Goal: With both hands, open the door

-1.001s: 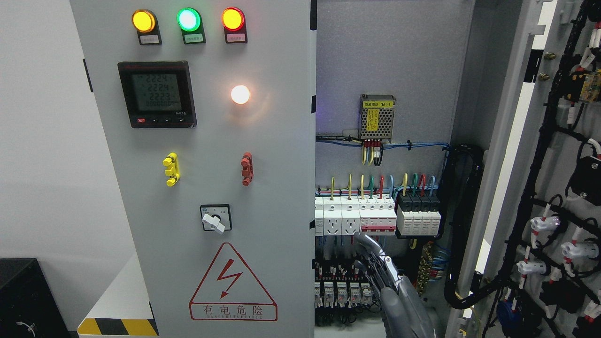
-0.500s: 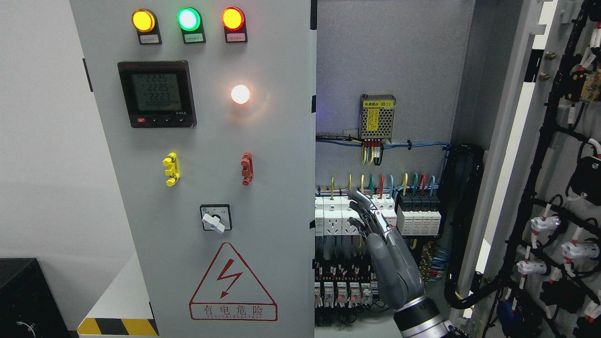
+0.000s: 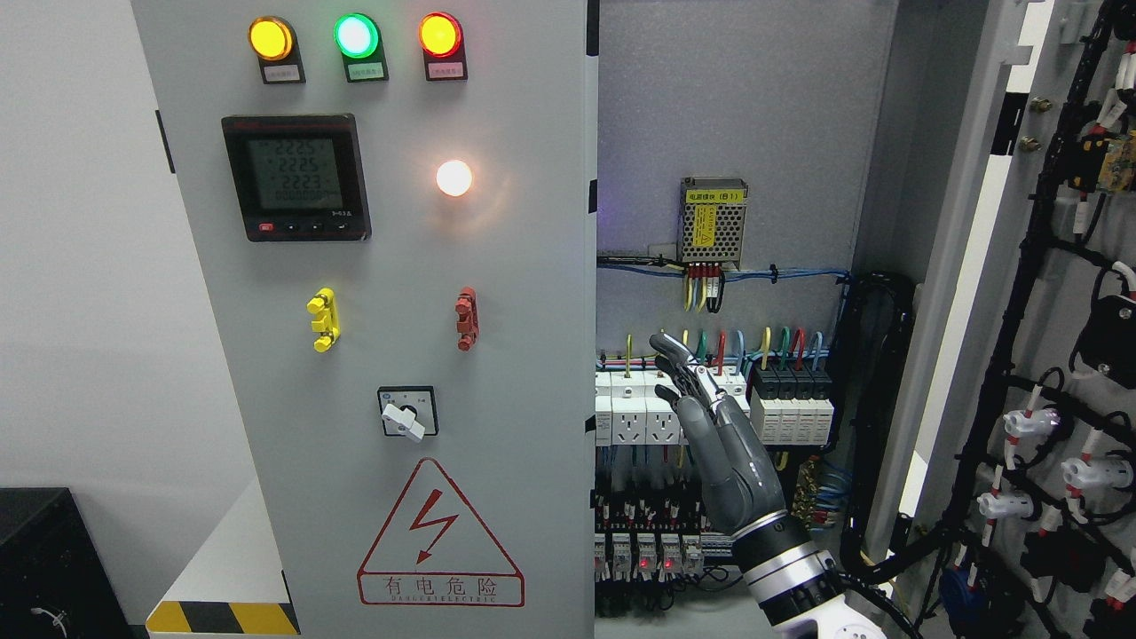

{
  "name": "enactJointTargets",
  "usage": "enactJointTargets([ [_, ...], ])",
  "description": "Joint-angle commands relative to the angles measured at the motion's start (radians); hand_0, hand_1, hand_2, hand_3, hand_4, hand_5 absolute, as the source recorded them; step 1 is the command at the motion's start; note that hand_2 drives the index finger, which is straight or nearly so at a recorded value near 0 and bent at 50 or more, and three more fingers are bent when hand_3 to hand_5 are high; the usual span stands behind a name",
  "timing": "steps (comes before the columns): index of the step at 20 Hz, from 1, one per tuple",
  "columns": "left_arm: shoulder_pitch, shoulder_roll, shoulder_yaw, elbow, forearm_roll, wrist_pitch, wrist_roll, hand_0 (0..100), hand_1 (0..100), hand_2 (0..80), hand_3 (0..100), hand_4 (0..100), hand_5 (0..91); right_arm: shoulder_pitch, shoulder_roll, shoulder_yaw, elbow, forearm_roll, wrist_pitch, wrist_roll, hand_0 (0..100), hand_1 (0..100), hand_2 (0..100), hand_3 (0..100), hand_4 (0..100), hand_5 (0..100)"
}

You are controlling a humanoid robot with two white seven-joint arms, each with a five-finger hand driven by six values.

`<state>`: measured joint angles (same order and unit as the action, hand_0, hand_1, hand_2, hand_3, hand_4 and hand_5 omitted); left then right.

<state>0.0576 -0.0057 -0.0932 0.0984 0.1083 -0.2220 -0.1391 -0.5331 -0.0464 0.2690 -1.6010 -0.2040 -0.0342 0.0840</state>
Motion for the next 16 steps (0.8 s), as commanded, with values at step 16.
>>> enactJointTargets([
  [16, -0.018, -0.080, -0.010, -0.026, -0.018, 0.048, 0.001, 12, 56, 0.0, 0, 0, 0.0, -0.061, -0.006, 0.013, 0.079, -0.061, 0.027, 0.006, 7, 14, 0, 0, 0, 0],
])
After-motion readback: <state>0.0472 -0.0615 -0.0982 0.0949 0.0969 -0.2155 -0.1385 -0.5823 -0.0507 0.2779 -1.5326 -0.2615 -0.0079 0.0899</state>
